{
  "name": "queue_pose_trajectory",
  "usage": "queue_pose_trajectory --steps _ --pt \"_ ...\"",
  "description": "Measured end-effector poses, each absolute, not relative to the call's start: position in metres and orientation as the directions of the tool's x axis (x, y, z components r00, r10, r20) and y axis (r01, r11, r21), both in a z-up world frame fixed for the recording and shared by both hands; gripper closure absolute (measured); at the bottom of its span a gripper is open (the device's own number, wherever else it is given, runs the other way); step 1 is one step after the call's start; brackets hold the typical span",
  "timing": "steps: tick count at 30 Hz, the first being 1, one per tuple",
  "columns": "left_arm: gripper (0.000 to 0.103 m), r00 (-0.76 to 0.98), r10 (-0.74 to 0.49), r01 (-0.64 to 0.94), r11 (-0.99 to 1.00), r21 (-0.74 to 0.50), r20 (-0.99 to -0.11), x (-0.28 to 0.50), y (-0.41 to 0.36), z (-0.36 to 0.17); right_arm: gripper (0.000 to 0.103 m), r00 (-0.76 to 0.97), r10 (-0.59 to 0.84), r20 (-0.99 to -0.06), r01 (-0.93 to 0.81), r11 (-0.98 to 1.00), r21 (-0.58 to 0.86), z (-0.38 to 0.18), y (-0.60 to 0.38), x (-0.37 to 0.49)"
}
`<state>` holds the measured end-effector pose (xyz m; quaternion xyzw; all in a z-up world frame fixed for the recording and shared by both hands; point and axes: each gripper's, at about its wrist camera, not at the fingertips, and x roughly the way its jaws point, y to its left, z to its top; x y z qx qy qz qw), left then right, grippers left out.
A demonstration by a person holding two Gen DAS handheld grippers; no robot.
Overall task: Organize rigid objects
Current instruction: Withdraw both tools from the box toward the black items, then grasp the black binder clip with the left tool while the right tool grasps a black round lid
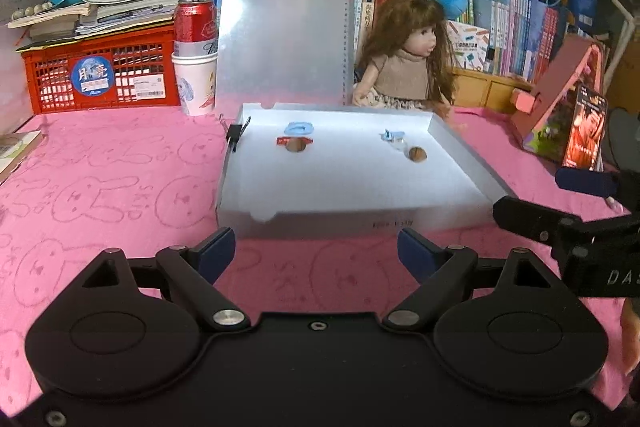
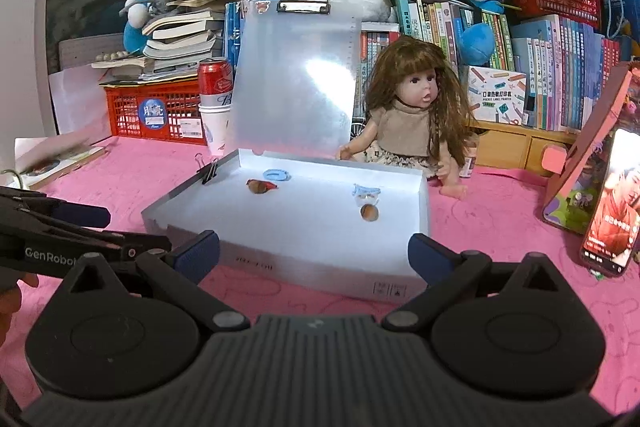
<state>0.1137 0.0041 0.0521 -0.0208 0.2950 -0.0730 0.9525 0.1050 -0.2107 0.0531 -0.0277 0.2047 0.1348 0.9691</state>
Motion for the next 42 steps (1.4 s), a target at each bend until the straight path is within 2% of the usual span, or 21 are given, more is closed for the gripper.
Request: queue_pose_trajectory --steps 22,28,34,38,41,42 --pt "0.015 0.818 -0.150 0.168 0.986 -0.019 -0.556 0.043 0.005 0.017 0.000 0.876 0.204 -0.437 -0.249 0.967 -0.046 0.013 -0.218 0.064" --pt "0.020 0.808 -0.170 0.181 0.983 -0.037 -0.565 0.037 0.008 0.012 0.000 0.875 0.192 -0.444 -0.248 0.966 -0.072 0.005 -0.218 0.058" --pt "0.031 0.799 -0.188 0.200 0.979 -0.043 -0.571 0.036 0.003 0.011 0.000 0.875 0.187 -0.447 -0.252 0.963 -0.092 -0.001 -0.217 0.055" --pt "0.047 0.788 -0.195 0.205 0.977 -0.051 -0.584 0.039 -0.001 0.009 0.000 0.874 0.198 -0.443 -0.263 0.960 -0.090 -0.002 -0.215 0.053" --pt "0.056 0.775 -0.203 0.207 0.976 -0.063 -0.598 0.042 -0.002 0.007 0.008 0.878 0.213 -0.428 -0.273 0.959 -0.083 0.000 -0.215 0.050" --pt "0.056 0.773 -0.200 0.203 0.977 -0.064 -0.601 0.043 -0.003 0.007 0.010 0.879 0.216 -0.425 -0.276 0.958 -0.083 0.000 -0.214 0.049"
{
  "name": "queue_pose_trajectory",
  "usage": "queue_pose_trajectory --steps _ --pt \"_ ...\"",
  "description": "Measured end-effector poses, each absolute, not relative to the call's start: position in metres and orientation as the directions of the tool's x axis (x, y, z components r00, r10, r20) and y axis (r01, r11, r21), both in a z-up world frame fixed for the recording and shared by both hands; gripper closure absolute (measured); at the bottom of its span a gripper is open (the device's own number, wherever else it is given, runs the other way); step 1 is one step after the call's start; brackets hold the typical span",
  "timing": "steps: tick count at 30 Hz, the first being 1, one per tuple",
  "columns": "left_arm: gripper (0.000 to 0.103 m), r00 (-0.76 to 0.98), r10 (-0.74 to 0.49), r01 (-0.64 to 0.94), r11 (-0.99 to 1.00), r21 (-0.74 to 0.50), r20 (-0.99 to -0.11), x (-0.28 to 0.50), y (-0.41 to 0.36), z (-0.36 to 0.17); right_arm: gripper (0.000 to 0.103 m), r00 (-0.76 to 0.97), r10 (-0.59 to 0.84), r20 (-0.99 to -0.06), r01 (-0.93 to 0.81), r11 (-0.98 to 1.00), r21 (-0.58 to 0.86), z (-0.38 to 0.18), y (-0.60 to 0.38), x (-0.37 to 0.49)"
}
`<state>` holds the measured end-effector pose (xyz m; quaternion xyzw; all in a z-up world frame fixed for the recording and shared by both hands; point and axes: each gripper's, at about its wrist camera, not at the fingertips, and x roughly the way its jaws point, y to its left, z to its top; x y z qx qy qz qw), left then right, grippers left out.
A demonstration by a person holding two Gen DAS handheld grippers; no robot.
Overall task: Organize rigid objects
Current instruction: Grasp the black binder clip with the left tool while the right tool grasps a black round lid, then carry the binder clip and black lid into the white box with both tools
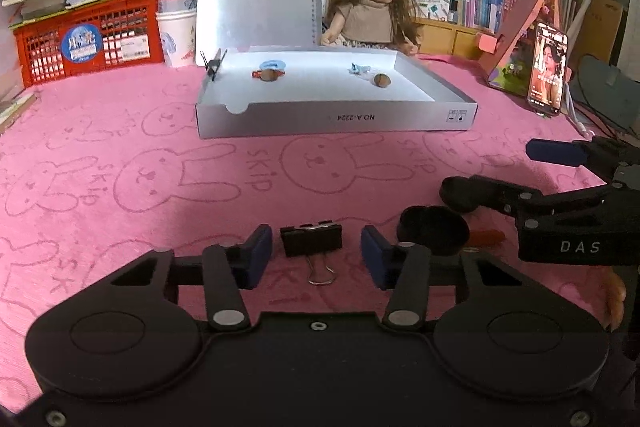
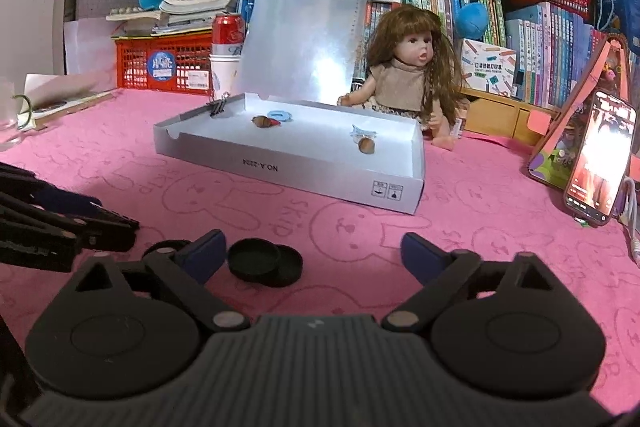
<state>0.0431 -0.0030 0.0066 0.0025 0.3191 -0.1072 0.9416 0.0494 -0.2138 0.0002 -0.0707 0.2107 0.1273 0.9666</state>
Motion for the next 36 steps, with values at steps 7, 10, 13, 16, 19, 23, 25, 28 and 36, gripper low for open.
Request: queue_pose_trajectory --steps 7,10,13,16,19,23,25,28,36 --pt "0.069 0.780 -0.188 0.195 0.979 -0.053 -0.597 0.045 -0.006 0.006 0.027 0.862 0.258 -0.435 -0.340 0.932 -0.121 -0.001 -0.199 0.046" --pt "0.071 0.781 -0.187 0.194 0.980 -0.053 -0.596 0.045 -0.006 0.007 0.034 0.850 0.276 -0.449 -0.370 0.919 -0.137 -0.004 -0.191 0.045" --pt "0.072 0.783 -0.184 0.194 0.980 -0.049 -0.594 0.045 -0.006 0.007 0.041 0.839 0.287 -0.463 -0.382 0.916 -0.124 -0.006 -0.188 0.047" --pt "0.072 0.787 -0.185 0.197 0.979 -0.044 -0.589 0.043 -0.006 0.008 0.049 0.830 0.291 -0.475 -0.376 0.922 -0.093 -0.007 -0.188 0.051" --pt "0.072 0.789 -0.184 0.199 0.979 -0.040 -0.586 0.043 -0.006 0.008 0.055 0.828 0.290 -0.481 -0.370 0.925 -0.080 -0.007 -0.189 0.054" --pt "0.072 0.791 -0.181 0.195 0.980 -0.040 -0.585 0.043 -0.005 0.008 0.066 0.823 0.289 -0.488 -0.373 0.924 -0.082 -0.008 -0.188 0.055" --pt "0.072 0.793 -0.179 0.192 0.981 -0.041 -0.583 0.044 -0.004 0.009 0.066 0.821 0.291 -0.492 -0.376 0.923 -0.082 -0.008 -0.187 0.055" --pt "0.072 0.795 -0.179 0.191 0.981 -0.041 -0.580 0.044 -0.003 0.010 0.066 0.821 0.293 -0.489 -0.377 0.923 -0.080 -0.008 -0.187 0.054" --pt "0.072 0.800 -0.175 0.185 0.982 -0.042 -0.574 0.050 -0.001 0.016 0.066 0.834 0.292 -0.468 -0.365 0.928 -0.072 0.000 -0.188 0.055"
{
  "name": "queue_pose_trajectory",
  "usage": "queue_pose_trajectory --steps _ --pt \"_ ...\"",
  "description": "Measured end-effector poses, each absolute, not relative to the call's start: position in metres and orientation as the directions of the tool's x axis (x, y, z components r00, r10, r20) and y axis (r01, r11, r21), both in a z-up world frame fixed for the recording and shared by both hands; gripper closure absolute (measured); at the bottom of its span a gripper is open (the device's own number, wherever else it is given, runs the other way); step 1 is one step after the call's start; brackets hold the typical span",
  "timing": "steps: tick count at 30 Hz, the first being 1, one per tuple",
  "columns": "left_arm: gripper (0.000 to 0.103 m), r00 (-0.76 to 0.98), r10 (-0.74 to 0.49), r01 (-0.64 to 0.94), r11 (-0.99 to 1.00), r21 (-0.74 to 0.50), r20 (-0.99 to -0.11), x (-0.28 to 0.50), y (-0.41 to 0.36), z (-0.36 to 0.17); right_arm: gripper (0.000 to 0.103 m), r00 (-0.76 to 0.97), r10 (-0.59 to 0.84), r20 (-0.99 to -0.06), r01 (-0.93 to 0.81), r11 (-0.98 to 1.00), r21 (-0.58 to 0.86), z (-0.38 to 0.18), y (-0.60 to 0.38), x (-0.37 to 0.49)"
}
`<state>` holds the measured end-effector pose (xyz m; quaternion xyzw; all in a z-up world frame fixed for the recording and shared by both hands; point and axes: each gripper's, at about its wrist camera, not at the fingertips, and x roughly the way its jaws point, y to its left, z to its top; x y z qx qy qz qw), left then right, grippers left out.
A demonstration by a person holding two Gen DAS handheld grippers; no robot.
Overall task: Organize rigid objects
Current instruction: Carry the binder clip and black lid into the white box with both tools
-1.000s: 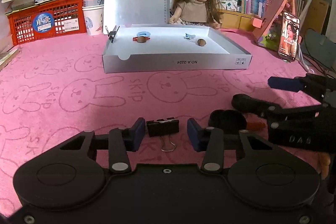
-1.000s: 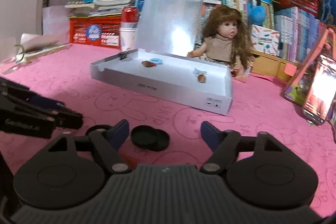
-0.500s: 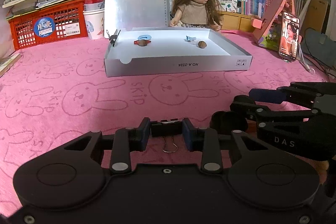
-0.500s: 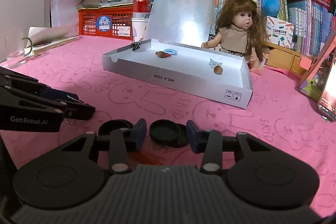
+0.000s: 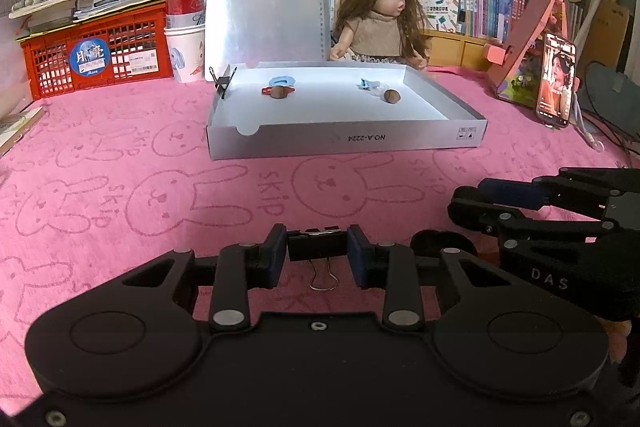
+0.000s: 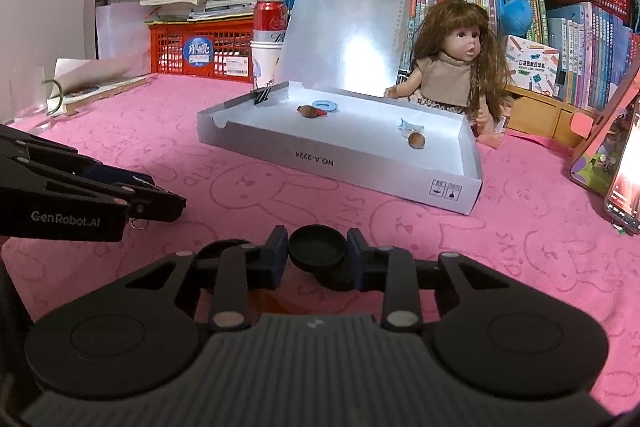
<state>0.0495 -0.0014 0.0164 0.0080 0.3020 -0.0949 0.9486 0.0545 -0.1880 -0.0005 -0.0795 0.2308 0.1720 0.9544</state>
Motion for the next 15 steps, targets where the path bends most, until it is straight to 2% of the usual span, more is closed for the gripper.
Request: queue_pose_trajectory --steps 15 --pt "0.072 0.819 -0.169 0.168 0.984 -0.052 -0.548 0.071 0.000 0.036 0.066 0.863 0.254 -0.437 -0.303 0.952 -0.046 0.021 -0.195 0.071"
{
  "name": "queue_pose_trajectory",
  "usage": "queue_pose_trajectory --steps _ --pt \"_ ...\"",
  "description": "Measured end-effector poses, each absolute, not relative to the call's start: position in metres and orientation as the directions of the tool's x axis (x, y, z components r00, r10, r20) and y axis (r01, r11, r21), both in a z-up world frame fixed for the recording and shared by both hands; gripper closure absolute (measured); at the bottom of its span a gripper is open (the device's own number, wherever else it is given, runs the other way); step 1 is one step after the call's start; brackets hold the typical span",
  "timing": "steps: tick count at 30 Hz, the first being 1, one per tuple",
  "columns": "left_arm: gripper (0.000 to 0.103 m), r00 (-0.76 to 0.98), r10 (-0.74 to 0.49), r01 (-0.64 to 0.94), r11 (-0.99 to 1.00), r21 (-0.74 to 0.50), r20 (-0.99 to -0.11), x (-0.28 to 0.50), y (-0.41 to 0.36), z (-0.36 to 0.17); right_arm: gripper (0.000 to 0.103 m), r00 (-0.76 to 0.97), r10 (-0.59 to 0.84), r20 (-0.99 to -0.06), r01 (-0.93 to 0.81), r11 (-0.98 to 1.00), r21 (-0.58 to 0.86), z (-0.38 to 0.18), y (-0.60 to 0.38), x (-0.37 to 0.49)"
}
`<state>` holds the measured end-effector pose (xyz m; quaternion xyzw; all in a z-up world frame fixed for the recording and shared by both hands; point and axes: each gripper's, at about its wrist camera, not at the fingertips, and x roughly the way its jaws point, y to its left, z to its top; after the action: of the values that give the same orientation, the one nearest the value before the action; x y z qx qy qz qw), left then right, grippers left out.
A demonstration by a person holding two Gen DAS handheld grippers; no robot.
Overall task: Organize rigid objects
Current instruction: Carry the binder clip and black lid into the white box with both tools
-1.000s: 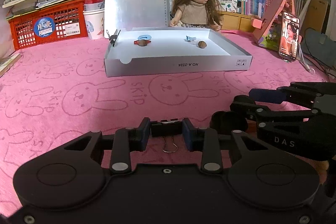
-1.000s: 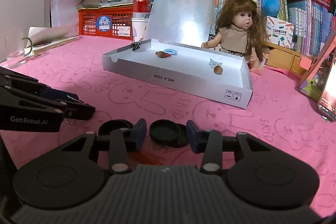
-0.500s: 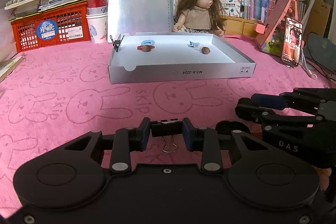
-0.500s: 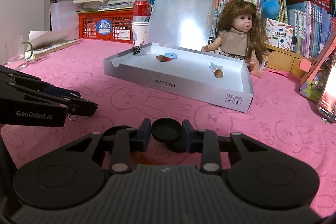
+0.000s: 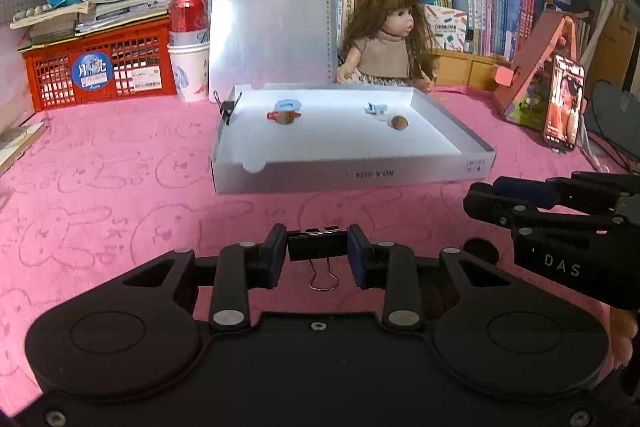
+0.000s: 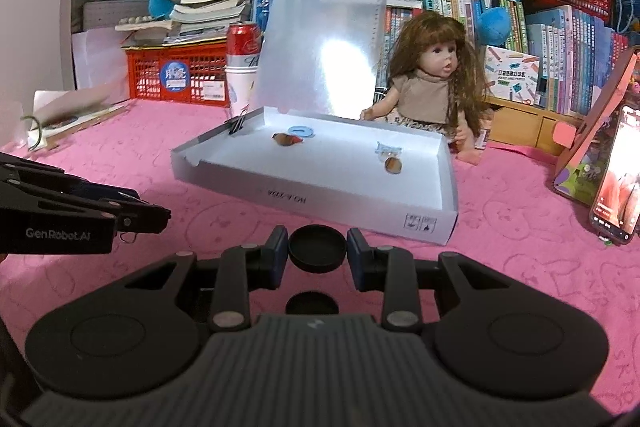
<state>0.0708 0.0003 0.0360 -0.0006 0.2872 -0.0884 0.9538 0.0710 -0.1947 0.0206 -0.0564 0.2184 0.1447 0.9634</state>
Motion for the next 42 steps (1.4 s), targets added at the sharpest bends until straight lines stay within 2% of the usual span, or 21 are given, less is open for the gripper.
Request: queue_pose_trajectory --steps 19,29,35,42 --pt "0.072 0.844 -0.151 0.115 0.988 -0.101 -0.514 0.133 0.005 0.063 0.066 0.887 0.173 -0.429 -0.182 0.983 0.021 0.040 -0.212 0.126" --pt "0.072 0.822 -0.180 0.114 0.982 -0.153 -0.540 0.184 0.003 0.064 0.066 0.899 0.152 -0.410 -0.151 0.988 0.035 0.053 -0.222 0.159" --pt "0.072 0.820 -0.184 0.100 0.978 -0.181 -0.542 0.213 0.001 0.055 0.066 0.891 0.154 -0.427 -0.141 0.988 0.063 0.046 -0.225 0.185" --pt "0.072 0.803 -0.132 0.061 0.988 -0.140 -0.581 0.244 -0.004 0.043 0.066 0.866 0.141 -0.480 -0.102 0.989 0.108 0.030 -0.228 0.218"
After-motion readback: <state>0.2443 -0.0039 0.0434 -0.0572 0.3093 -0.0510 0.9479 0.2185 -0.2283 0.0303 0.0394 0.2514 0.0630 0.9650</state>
